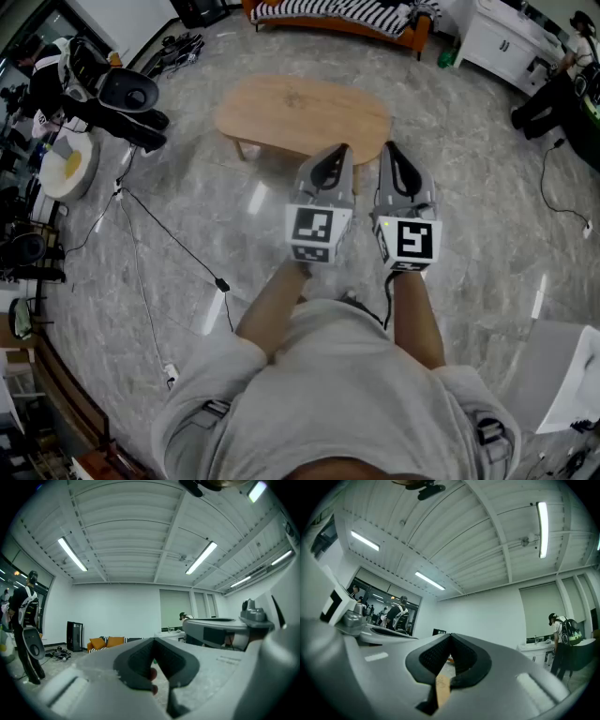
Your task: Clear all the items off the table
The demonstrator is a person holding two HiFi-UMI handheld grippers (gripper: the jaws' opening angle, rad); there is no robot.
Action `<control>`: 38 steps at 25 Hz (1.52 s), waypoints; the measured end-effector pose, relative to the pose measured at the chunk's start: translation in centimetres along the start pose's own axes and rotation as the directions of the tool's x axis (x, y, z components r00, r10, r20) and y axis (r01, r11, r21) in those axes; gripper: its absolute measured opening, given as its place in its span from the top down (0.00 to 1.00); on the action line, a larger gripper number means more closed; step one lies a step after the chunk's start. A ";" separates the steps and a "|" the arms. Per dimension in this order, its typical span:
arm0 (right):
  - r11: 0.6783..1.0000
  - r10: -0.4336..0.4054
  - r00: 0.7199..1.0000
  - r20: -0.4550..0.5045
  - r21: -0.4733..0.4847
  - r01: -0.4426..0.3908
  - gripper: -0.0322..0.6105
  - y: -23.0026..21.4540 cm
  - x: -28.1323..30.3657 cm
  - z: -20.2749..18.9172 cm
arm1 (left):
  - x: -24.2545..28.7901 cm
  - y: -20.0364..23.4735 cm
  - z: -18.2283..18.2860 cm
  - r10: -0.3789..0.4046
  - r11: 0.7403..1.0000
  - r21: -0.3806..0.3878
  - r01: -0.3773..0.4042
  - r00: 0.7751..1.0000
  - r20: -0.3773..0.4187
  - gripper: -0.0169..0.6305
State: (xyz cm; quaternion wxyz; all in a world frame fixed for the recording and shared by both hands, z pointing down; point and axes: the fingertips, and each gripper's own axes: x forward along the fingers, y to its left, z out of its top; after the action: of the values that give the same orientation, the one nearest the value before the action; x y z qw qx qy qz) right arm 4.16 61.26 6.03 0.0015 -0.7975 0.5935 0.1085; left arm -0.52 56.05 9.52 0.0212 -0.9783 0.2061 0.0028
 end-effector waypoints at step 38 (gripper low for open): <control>0.988 0.126 0.983 -0.133 0.102 -0.113 0.94 13.3 31.7 -9.4 | 10.7 34.2 -6.8 0.099 0.992 -0.067 -0.109 0.985 -0.144 0.94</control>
State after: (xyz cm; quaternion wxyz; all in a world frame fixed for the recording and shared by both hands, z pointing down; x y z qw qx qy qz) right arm 1.77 26.04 11.37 -0.0088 -0.7651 0.6433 0.0244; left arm -4.56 20.24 14.74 -0.0298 -0.9641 0.2575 -0.0572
